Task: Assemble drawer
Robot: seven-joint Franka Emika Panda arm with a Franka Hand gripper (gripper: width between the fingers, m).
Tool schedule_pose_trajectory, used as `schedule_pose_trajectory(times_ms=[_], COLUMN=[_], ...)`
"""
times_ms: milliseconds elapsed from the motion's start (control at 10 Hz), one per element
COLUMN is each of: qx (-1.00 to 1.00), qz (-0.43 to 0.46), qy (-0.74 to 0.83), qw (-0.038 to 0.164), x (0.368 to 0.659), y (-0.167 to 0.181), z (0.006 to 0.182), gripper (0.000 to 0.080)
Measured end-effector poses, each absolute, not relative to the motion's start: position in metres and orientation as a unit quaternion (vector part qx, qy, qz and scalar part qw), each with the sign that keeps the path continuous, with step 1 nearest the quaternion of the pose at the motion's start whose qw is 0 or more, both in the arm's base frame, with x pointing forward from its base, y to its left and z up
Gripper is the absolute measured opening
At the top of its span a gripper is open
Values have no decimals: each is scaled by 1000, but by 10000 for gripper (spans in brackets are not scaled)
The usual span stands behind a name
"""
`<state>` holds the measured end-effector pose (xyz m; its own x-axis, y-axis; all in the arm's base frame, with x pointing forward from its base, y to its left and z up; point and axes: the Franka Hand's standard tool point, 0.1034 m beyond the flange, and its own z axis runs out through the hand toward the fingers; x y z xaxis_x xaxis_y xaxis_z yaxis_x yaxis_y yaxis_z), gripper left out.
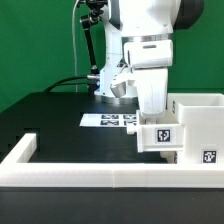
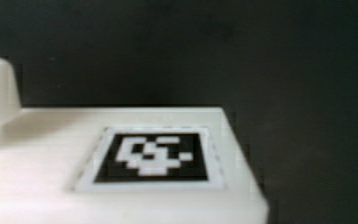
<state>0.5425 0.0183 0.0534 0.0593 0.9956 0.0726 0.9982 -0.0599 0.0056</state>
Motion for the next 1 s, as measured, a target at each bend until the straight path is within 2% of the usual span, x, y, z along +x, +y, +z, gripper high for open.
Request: schedule_pose_trajectory(times_ms=[500,600,700,800,900,1000], qx=[-727,-727,-727,-727,-727,-731], qz=[-33,-32,-32,-32,-32,-33], qy=[-686,-686,-686,-686,-686,-681], qw=[20,20,20,20,19,16], x=[543,543,543,543,544,545], y=[16,16,16,15,14,14], z=[53,53,53,54,57,61], gripper=[44,122,122,319,455,455])
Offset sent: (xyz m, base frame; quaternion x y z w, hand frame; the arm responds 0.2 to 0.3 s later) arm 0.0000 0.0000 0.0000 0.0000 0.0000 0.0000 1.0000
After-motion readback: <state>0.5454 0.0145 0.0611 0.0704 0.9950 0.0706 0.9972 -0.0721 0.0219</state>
